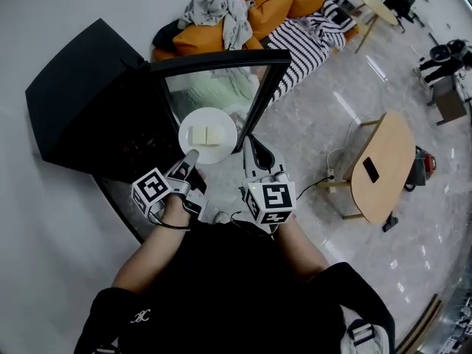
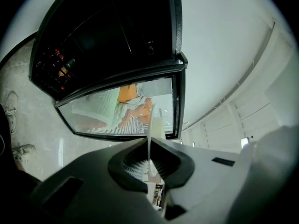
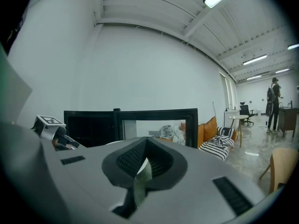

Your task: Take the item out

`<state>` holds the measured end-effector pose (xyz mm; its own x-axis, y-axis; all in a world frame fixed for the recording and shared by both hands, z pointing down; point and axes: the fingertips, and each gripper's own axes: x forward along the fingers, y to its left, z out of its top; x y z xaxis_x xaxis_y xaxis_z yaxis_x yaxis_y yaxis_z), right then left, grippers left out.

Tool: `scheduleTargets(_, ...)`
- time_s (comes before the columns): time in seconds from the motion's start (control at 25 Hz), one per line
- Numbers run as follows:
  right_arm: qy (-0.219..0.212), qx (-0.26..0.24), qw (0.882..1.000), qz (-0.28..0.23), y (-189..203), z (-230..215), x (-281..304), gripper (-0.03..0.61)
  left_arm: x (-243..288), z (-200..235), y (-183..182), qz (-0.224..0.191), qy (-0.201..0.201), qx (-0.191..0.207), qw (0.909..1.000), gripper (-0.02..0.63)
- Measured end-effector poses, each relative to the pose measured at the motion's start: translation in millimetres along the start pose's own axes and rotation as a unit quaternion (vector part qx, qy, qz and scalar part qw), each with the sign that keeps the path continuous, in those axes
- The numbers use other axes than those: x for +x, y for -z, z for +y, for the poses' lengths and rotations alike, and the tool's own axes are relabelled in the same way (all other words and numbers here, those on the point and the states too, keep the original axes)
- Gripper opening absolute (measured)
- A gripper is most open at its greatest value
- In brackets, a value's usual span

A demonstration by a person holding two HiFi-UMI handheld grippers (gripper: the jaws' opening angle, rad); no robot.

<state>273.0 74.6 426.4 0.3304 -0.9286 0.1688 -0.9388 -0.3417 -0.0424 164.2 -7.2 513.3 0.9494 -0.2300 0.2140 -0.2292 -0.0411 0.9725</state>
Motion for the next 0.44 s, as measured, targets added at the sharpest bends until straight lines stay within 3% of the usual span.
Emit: scheduleTargets(0.44, -0.003, -0.003, 1.000, -0.002, 6, -3, -11, 0.007, 4, -1, 16, 0.008, 0.001, 0.012, 0.9999, 0.017)
